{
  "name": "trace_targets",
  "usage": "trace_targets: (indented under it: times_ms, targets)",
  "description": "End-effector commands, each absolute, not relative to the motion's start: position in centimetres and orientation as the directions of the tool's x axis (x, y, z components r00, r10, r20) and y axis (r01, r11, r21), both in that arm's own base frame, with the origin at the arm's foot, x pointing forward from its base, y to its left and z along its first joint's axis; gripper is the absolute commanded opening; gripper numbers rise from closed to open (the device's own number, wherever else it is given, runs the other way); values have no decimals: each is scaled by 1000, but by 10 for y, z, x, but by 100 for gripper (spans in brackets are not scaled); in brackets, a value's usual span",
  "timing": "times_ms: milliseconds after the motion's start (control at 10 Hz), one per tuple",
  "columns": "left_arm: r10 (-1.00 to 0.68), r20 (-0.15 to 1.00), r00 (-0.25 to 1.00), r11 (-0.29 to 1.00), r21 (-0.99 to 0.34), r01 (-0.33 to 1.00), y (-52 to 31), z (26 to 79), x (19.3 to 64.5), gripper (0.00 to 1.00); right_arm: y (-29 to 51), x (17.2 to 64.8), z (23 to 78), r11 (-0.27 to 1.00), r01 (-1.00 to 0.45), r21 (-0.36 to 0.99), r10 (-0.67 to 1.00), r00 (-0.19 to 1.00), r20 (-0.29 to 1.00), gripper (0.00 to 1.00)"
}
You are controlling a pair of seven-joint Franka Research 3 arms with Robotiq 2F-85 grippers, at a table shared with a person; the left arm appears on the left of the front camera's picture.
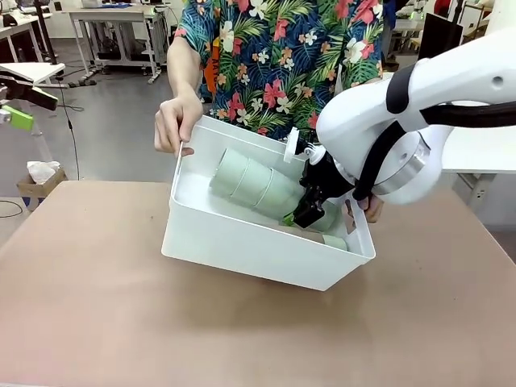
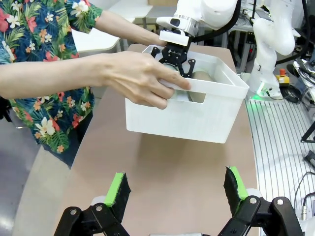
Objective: Stack the cups and store them in the basket.
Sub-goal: Place the stack of Reusable plastic cups into the Pantry Basket.
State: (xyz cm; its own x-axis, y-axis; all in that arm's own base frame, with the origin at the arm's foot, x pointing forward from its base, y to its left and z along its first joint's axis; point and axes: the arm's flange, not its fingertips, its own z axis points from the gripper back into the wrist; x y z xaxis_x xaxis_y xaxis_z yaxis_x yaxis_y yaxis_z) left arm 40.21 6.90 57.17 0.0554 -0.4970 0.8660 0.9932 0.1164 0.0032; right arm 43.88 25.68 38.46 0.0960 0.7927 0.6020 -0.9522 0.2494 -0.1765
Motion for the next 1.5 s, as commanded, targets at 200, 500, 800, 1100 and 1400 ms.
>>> trace_targets:
  times_ms: [200, 500, 800, 1100, 1400]
  targets:
    - [-491, 869, 60, 117, -2, 993, 67, 575, 400, 100, 250, 439, 380, 216, -955, -203, 782, 45, 622, 85]
    - [-491, 869, 60, 117, -2, 993, 67, 575, 400, 100, 250, 440, 380, 211, -956, -204, 786, 42, 616, 100]
    - [-491, 869, 60, 117, -2, 993, 67, 575, 400, 100, 240, 434, 395, 208, -958, -198, 780, 41, 624, 100]
    - [-491, 869, 60, 117, -2, 993, 67, 575, 400, 100, 205, 418, 438, 190, -969, -155, 734, 35, 678, 100]
    - [-491, 869, 60, 117, -2, 993, 67, 575, 400, 100, 156, 395, 492, 162, -980, -117, 648, 16, 762, 100]
